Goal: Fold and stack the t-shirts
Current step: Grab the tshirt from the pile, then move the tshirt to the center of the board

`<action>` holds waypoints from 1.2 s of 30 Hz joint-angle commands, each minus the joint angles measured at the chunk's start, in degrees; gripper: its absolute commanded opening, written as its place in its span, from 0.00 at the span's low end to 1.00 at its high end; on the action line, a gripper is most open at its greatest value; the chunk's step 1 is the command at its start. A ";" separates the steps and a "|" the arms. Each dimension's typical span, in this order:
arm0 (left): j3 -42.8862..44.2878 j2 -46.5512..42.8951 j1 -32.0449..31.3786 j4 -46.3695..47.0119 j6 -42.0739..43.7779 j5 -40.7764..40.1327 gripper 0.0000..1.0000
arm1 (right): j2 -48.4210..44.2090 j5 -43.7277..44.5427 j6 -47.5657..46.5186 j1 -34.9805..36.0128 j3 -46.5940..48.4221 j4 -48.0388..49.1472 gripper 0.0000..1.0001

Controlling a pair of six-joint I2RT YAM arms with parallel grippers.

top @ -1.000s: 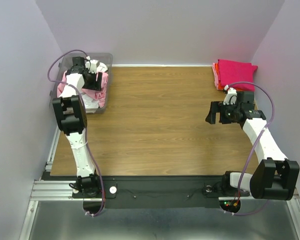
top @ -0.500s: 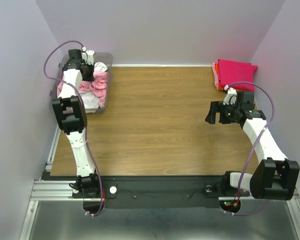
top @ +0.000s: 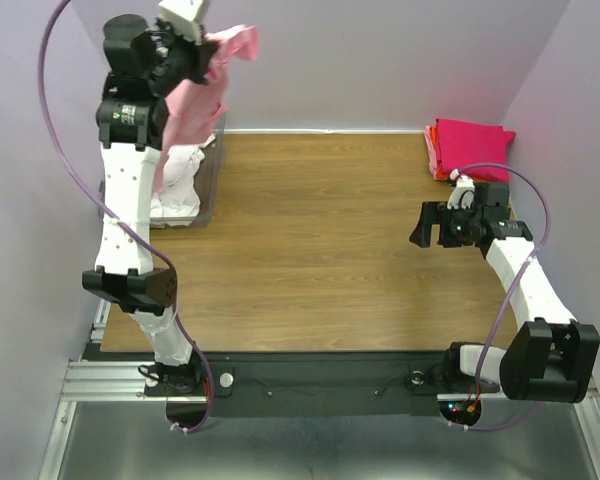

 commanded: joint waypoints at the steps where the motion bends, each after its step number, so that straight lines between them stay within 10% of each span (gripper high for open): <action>1: 3.55 -2.45 -9.12 6.02 -3.13 3.38 0.00 | -2.08 1.42 1.10 0.16 3.13 2.30 1.00; 9: 4.97 -5.09 -21.54 16.64 -11.03 7.86 0.00 | -2.26 4.05 1.36 0.16 2.77 2.65 1.00; 14: -10.43 -10.08 -20.75 15.35 -7.98 9.97 0.00 | -2.96 5.72 0.57 0.08 3.04 2.65 1.00; 23: -55.83 -16.17 2.16 20.98 -14.04 16.74 0.85 | -5.33 3.97 -3.29 -0.10 1.72 2.13 1.00; 28: -60.86 -18.36 3.07 17.37 -5.26 18.40 0.84 | -1.92 2.65 -6.28 -0.10 0.75 0.81 1.00; 36: -66.04 -18.89 -16.42 6.73 13.46 16.04 0.76 | 4.68 6.07 -11.20 -0.10 1.37 -1.83 0.90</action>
